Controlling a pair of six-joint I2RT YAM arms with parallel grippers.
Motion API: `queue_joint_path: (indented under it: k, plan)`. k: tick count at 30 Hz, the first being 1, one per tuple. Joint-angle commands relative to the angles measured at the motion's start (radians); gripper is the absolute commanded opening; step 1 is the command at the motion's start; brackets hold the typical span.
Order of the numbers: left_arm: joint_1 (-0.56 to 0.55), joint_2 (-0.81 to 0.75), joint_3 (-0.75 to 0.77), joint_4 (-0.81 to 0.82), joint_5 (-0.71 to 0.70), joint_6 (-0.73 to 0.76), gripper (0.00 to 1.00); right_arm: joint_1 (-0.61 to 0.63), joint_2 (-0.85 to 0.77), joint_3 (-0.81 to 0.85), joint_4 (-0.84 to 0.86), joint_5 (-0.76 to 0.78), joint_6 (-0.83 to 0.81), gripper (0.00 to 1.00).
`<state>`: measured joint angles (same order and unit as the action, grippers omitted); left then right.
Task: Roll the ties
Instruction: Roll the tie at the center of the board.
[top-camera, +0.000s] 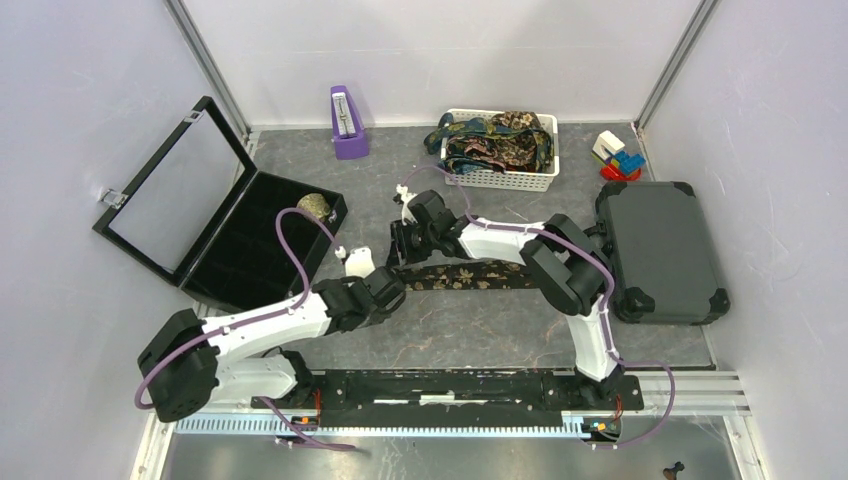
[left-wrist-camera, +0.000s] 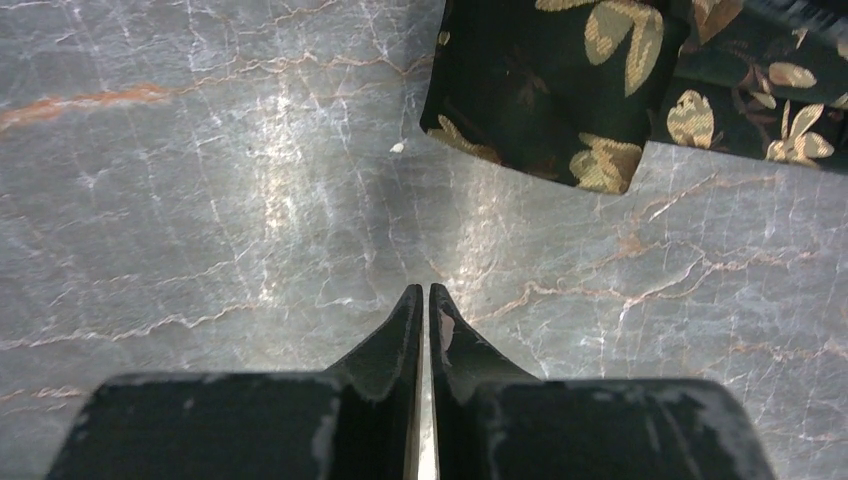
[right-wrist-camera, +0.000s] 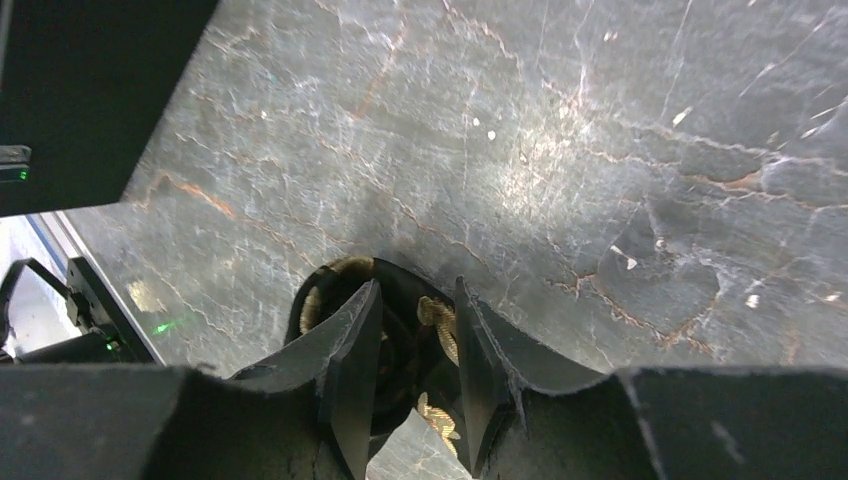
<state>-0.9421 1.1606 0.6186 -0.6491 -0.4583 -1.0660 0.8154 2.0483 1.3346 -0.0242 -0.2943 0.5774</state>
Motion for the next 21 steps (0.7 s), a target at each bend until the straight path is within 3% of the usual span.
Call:
queue_joint_path:
  k: [1,14,21]
  plan:
    - [0.027,0.015,-0.036,0.166,0.013,-0.060,0.10,-0.002,0.044,0.062,-0.011,-0.053,-0.016,0.39]
    - [0.088,0.113,-0.063,0.297,0.036,-0.035,0.07,-0.027,0.098,0.111,-0.044,-0.055,-0.053,0.38]
    - [0.103,0.132,-0.073,0.346,0.009,-0.031,0.07,-0.033,0.080,0.047,-0.015,-0.078,-0.047,0.38]
